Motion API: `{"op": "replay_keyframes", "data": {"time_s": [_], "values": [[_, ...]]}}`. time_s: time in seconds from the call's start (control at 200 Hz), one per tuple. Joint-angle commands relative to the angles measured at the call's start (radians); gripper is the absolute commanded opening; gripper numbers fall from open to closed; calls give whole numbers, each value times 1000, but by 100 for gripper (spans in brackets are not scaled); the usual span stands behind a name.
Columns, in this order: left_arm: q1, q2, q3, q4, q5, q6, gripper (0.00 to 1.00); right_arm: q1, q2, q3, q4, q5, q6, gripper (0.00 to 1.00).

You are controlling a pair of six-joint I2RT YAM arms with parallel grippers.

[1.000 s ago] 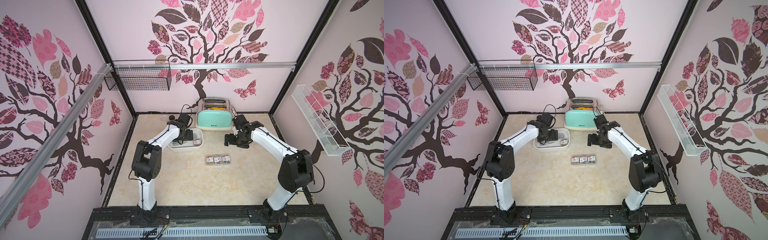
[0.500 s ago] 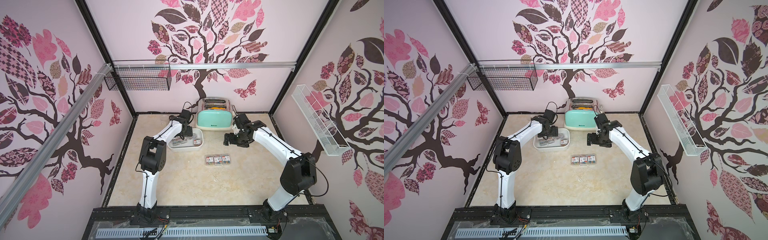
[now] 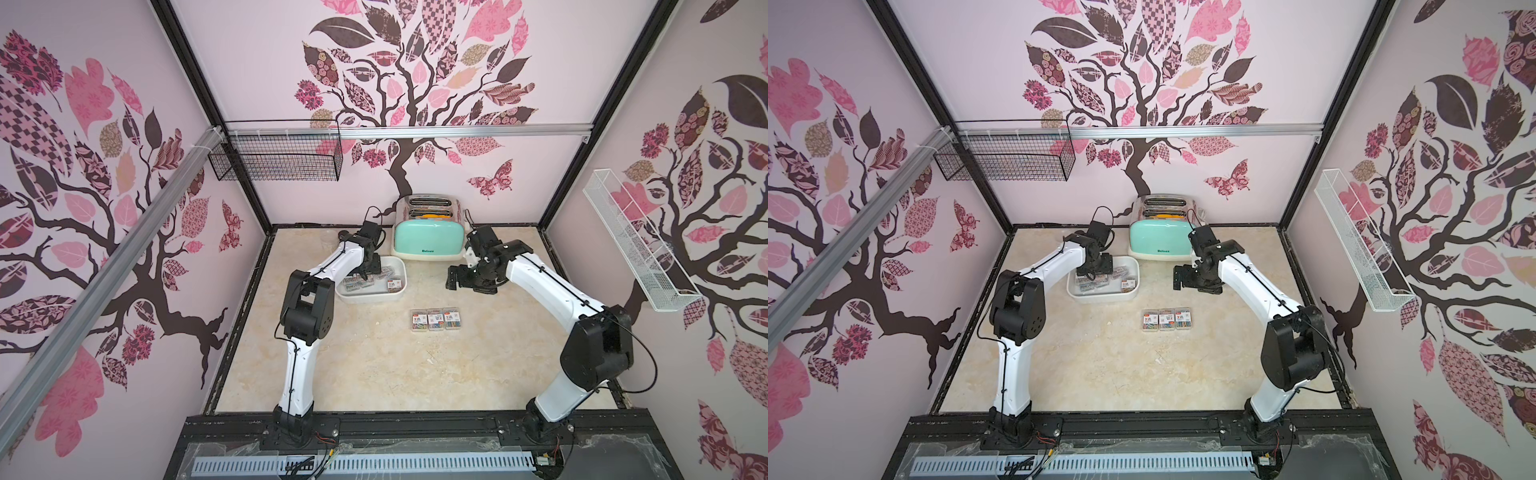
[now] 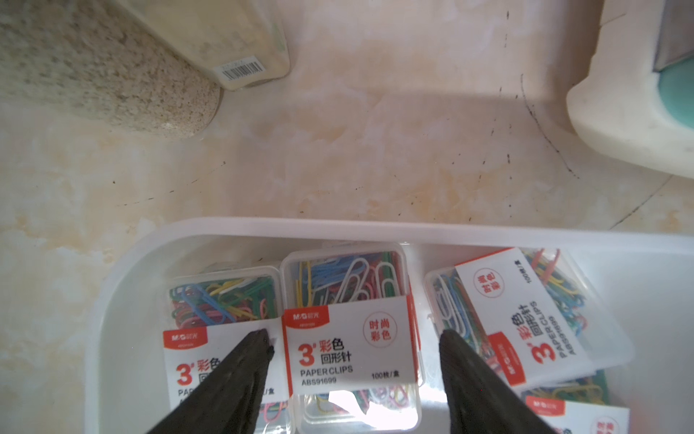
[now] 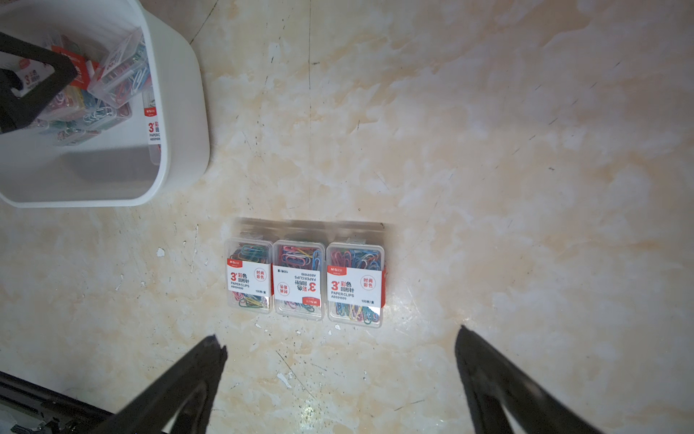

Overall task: Take the paper clips out of the storage box
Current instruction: Pick up the boxed paper clips from the storage box.

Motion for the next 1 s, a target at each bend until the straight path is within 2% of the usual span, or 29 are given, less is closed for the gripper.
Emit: {"op": "replay_keyframes", "data": {"time_s": [0.0,0.17,0.3,0.395,0.625,0.755,0.995], "values": [[-9,1,-31,9,46,-9,75,7,-36,26,-4,-9,-9,99],[-19,16,-34,5,49,-13,77,7,-35,25,2,-10,-6,99],[-25,6,-41,-8,24,-21,85,7,-39,25,2,-10,-6,99],[-24,-9,-60,14,21,-17,84,7,-40,23,8,-17,-2,99],[-30,-1,-57,6,44,-15,73,7,-38,20,13,-22,3,99],[-42,-12,-58,15,11,-13,83,6,-38,18,15,-24,4,99],[-42,22,-45,-16,14,-18,83,7,-35,24,19,-32,6,99]]}}
